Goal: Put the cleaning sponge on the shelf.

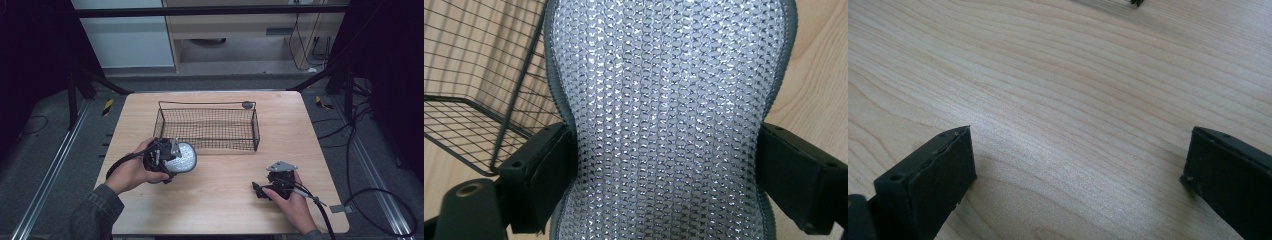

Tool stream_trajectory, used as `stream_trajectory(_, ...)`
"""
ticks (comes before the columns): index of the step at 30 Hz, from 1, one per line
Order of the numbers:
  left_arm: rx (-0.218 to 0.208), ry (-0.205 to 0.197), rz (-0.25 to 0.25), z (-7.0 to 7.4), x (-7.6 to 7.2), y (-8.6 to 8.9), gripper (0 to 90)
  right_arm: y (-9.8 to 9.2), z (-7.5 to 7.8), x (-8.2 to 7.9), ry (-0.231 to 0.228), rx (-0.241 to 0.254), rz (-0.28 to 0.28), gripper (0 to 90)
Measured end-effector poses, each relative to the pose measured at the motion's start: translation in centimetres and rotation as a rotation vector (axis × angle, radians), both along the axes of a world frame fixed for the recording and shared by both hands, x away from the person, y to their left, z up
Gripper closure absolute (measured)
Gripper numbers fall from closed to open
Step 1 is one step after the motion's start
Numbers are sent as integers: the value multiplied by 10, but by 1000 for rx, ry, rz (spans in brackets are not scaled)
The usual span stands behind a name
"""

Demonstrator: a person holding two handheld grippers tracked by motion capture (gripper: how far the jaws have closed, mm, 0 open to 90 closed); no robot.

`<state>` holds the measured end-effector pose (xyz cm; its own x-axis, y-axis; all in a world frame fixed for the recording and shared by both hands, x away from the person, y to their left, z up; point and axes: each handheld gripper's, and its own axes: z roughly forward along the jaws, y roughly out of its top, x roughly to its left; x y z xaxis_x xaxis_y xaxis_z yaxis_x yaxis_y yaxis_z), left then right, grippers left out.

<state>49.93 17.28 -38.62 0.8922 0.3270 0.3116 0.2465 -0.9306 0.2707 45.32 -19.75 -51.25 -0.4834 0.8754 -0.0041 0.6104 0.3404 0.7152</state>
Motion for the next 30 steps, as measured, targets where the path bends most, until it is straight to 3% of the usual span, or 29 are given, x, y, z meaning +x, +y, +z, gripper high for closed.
stream_trajectory(8, 29, -40, -11, 13, 7, -8, 119, 0, 0, 0, 0, -2, -2, 4)
stream_trajectory(22, 40, -103, -28, 32, 20, -10, 118, 0, 0, 0, 0, -3, -4, 4)
stream_trajectory(27, 65, -129, -69, 41, 26, -12, 118, 1, 0, 0, -1, -2, -6, 4)
stream_trajectory(30, 65, -145, -69, 49, 31, -11, 118, 1, 0, 0, -1, -1, -6, 4)
